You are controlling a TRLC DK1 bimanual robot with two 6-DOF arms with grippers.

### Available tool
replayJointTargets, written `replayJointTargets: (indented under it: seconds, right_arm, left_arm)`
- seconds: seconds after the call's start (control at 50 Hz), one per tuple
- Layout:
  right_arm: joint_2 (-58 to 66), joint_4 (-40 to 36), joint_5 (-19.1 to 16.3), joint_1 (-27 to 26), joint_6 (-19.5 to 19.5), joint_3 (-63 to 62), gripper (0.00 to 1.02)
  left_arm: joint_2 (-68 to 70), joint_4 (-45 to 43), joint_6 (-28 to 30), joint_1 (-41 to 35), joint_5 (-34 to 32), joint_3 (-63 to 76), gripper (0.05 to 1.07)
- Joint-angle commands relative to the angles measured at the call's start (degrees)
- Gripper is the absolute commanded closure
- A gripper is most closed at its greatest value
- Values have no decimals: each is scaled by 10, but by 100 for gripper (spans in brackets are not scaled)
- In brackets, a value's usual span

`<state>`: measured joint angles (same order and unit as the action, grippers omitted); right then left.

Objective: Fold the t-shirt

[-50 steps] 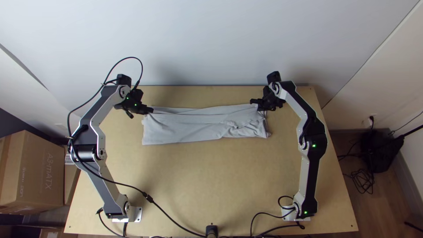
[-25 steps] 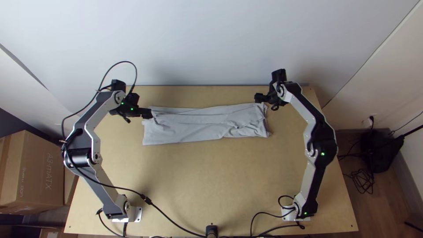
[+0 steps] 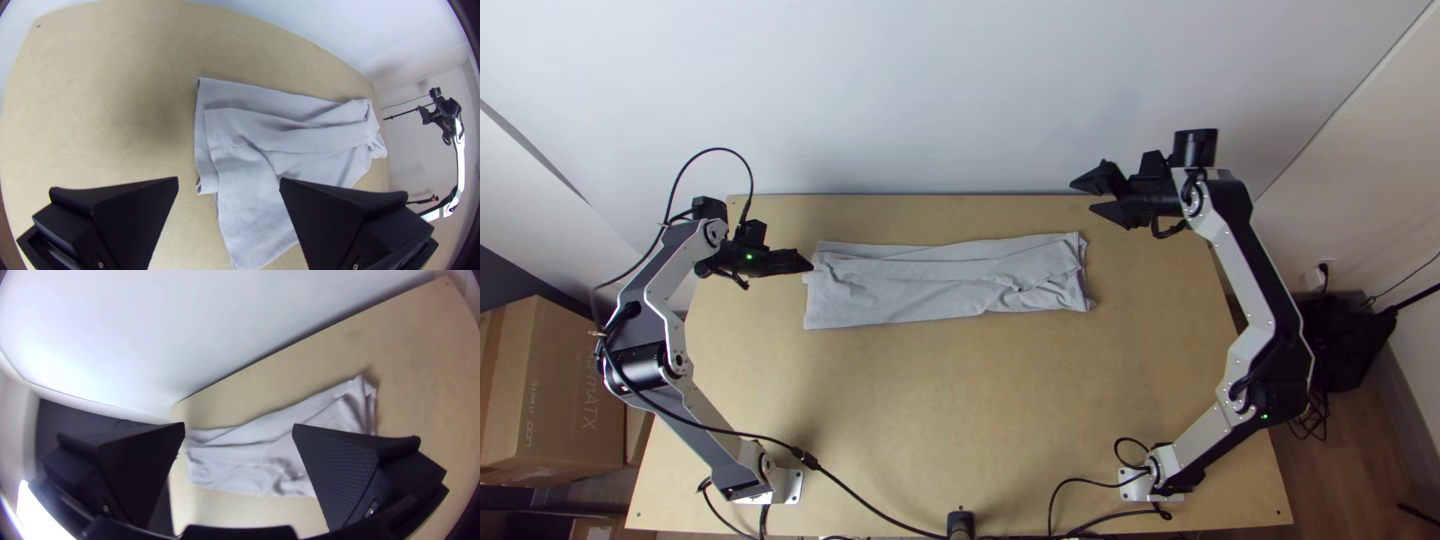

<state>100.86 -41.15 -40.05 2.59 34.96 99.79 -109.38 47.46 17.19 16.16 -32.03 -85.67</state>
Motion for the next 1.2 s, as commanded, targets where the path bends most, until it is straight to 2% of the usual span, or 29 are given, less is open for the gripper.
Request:
replayJointTargets:
  seconds: [0.0, 0.02, 0.26, 0.44, 0.74, 0.8, 0.84, 0.88, 0.92, 0.96, 0.98, 1.18]
  right_arm:
    - [-27, -3, -93, -17, 53, -3, 3]
    - [-29, -3, -110, -21, 57, -1, 3]
    - [-44, -3, -201, -36, 80, 24, 3]
    - [-57, -3, -213, -38, 92, 41, 3]
    - [-76, -5, -219, -24, 104, 63, 3]
    - [-78, -6, -220, -23, 104, 62, 3]
    - [-80, -7, -220, -23, 104, 61, 3]
    - [-81, -8, -220, -23, 104, 60, 3]
    - [-82, -9, -219, -23, 104, 60, 3]
    - [-84, -9, -219, -23, 104, 59, 3]
    - [-86, -9, -219, -23, 104, 58, 3]
    - [-98, -9, -219, -29, 97, 36, 3]
  left_arm:
    - [-27, 17, 15, 8, -31, 14, 10]
    - [-29, 18, 15, 10, -38, 13, 10]
    - [-72, 12, 7, -1, -49, 7, 10]
    - [-93, -1, -13, -28, -49, 6, 10]
    - [-101, -46, -81, -114, -40, 2, 10]
    - [-98, -51, -93, -131, -36, 4, 12]
    - [-94, -55, -98, -141, -28, 9, 20]
    - [-87, -65, -104, -148, -22, 17, 34]
    - [-82, -76, -113, -152, -11, 23, 63]
    - [-78, -86, -120, -152, -9, 31, 99]
    - [-75, -88, -123, -152, -8, 33, 106]
    - [-30, -86, -101, -98, 4, 82, 105]
